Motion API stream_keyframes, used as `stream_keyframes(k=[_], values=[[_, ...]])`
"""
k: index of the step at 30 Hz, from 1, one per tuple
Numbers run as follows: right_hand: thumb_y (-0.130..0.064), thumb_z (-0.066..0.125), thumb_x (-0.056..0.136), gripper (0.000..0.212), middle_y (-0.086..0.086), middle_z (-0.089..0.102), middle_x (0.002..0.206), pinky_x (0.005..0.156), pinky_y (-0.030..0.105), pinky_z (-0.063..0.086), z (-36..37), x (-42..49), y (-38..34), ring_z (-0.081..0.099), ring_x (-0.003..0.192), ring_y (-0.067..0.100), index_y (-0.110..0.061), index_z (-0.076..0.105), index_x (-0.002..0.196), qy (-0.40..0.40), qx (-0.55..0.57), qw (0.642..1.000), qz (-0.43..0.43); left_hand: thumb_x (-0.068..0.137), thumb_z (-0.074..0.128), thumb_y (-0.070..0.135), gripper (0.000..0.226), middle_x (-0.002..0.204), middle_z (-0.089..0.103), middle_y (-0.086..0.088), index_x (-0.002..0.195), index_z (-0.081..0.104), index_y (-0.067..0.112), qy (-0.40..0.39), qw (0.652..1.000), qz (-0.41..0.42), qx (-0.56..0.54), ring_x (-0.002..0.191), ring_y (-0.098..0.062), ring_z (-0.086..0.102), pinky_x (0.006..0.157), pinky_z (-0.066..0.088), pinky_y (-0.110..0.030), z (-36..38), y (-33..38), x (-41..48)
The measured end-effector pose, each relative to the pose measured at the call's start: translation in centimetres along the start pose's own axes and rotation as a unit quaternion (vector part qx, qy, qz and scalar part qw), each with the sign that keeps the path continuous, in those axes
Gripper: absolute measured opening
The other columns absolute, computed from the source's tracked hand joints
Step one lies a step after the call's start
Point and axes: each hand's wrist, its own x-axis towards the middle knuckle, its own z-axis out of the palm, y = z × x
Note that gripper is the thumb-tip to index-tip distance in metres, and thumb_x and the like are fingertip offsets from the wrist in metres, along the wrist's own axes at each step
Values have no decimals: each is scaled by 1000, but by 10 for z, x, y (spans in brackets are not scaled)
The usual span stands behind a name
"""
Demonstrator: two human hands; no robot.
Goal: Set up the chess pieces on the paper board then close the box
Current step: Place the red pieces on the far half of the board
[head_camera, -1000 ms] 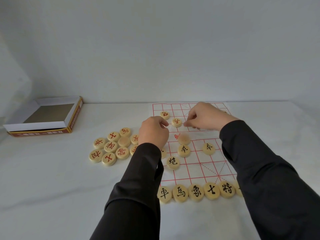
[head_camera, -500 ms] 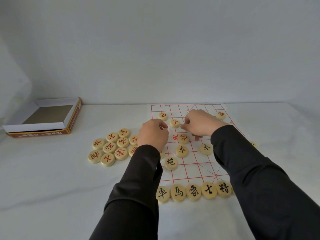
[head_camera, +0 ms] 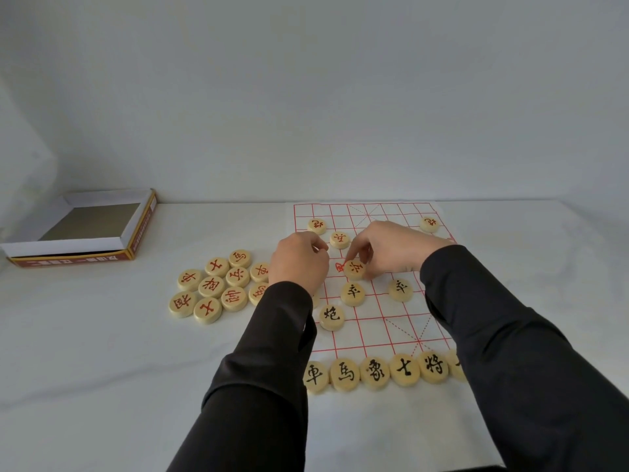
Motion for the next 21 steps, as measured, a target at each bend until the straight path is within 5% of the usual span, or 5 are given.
stream_keyframes(k=[13,21], values=[[-24,74,78,39,-12,49,77,56,16,32,1,0,-1,46,68,4,-23,63,115,0,-8,1000,-11,90,46,11,25,102,63,0,101,66,19,-1,1000,1,7,85,-13,54,74,44,-22,3,0,0],[-16,76,75,30,4,68,100,77,27,47,-42,-18,57,61,89,17,-10,70,103,272,120,943,146,91,45,12,24,101,62,0,102,66,19,-14,1000,1,3,85,-13,54,74,45,-22,2,0,1]])
